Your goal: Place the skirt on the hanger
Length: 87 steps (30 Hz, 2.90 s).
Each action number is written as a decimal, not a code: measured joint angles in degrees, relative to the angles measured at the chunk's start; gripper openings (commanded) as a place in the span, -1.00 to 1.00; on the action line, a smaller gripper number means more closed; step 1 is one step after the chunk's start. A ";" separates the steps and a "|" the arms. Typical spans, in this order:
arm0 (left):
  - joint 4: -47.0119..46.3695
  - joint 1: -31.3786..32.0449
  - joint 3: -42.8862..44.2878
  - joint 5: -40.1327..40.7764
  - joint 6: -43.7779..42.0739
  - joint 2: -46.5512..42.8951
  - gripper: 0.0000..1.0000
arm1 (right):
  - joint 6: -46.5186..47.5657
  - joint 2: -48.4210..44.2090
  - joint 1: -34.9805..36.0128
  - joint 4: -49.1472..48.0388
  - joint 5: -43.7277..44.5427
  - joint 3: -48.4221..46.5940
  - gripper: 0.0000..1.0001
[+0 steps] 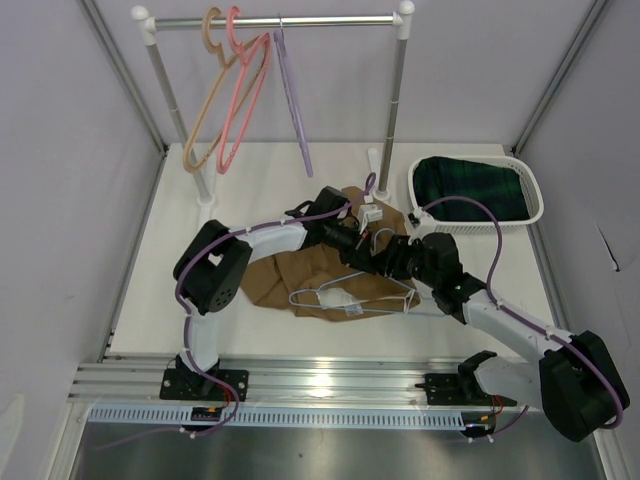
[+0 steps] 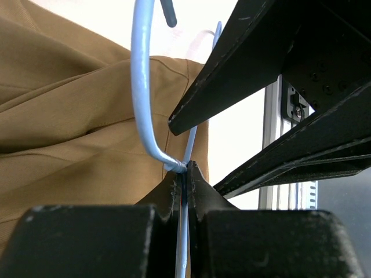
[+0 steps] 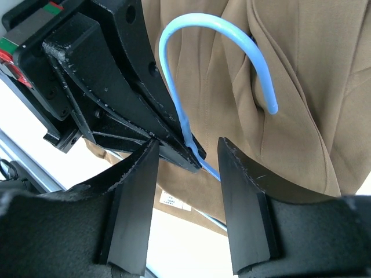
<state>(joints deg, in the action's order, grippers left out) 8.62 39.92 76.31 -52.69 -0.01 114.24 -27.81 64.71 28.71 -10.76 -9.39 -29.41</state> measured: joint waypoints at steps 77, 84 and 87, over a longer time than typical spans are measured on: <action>4.15 1.27 -2.45 2.82 -0.46 -0.76 -0.17 | 0.98 -4.59 4.39 -2.40 19.39 3.85 -1.00; 3.96 0.44 -3.61 4.57 -0.59 -2.03 -0.17 | 2.01 -7.10 2.73 -2.62 17.40 4.26 -1.00; 4.04 -0.68 -4.02 4.94 -0.94 -2.97 -0.22 | 2.21 -7.52 1.70 -2.97 15.93 4.26 -1.00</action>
<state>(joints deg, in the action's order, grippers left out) 12.67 39.24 72.29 -47.75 -0.95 111.26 -25.61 57.19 30.41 -13.74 6.55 -25.15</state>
